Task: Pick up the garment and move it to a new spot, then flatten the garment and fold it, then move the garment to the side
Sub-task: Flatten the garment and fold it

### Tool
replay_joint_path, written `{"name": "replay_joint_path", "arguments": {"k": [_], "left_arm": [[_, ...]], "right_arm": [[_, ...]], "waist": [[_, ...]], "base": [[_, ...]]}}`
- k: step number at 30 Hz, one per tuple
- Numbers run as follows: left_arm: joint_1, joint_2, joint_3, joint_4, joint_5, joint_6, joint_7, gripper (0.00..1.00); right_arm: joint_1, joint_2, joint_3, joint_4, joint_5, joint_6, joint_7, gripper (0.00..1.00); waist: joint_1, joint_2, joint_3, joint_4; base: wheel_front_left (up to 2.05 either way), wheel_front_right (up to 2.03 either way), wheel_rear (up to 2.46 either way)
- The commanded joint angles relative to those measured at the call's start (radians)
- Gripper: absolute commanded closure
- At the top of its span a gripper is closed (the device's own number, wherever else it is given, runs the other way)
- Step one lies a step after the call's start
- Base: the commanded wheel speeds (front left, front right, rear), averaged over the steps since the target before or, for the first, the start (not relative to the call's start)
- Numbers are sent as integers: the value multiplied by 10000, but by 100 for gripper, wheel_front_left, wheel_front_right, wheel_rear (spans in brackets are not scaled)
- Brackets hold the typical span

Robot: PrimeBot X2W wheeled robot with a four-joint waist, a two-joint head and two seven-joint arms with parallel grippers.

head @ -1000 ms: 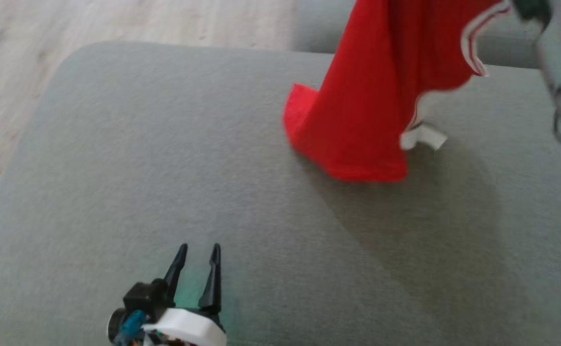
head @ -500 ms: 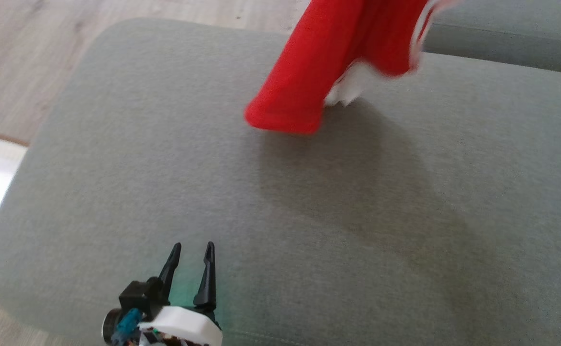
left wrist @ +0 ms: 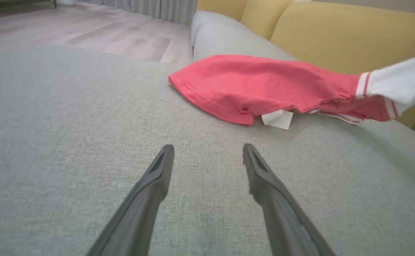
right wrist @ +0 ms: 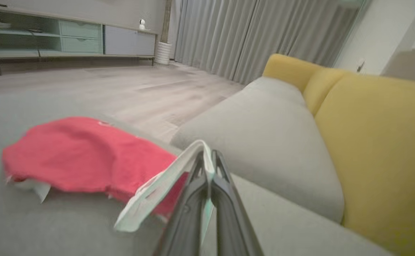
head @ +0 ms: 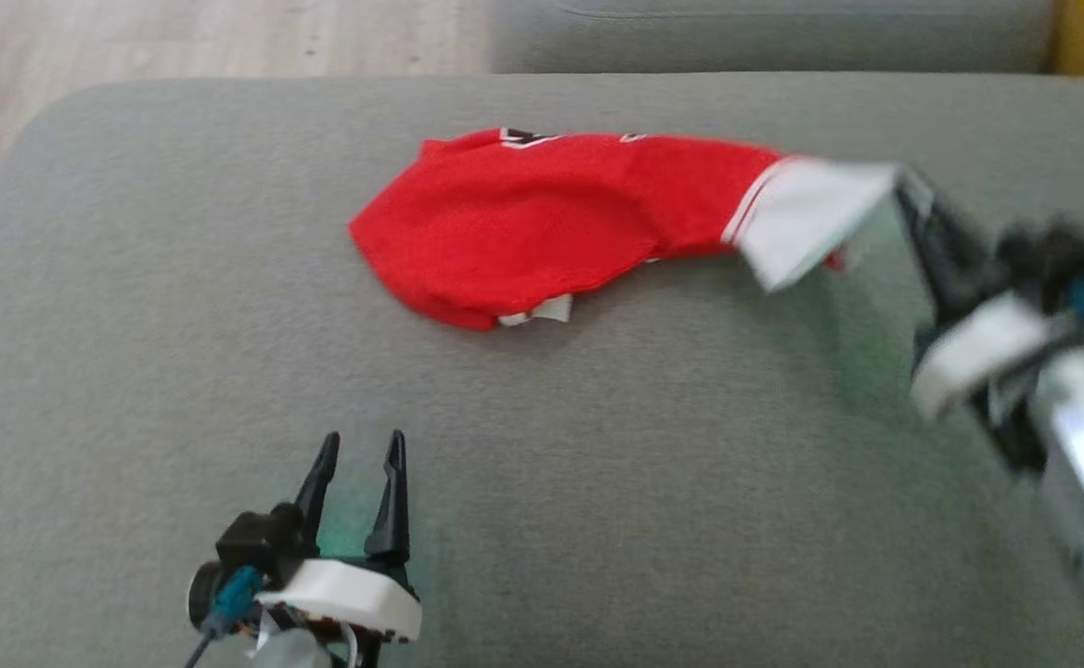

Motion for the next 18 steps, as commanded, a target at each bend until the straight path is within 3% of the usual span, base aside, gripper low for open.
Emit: {"name": "replay_joint_path", "arguments": {"k": [1,6,7,8,9,18], "left_arm": [[-430,28,351,-265,66,-18,-97,0],[-696,28,471,-191,61,-57,-97,0],[-761,28,497,-157,44,-62,-97,0],[-826,28,548,-126,0,-64,-97,0],[-904,28,596,-95,-41,-66,-97,0],[-2129,28,942,1019,20,67,-97,0]], "right_arm": [[510,38,-211,-577,64,65,-52,100],[2680,627,-934,-1003,-178,65,-52,100],[2984,776,-1097,-892,-195,65,-52,87],[3235,973,-1265,-772,-126,65,-52,30],[3402,1140,-1422,-748,-92,65,-52,0],[3915,2284,-2973,-1766,-625,65,-52,0]], "waist": [[0,0,61,-293],[0,0,183,-710],[0,0,202,-775],[0,0,236,-861],[0,0,274,-930],[0,0,971,-1415]], "base": [[0,0,0],[0,0,0],[0,0,0],[0,0,0],[0,0,0],[0,0,0]]}}
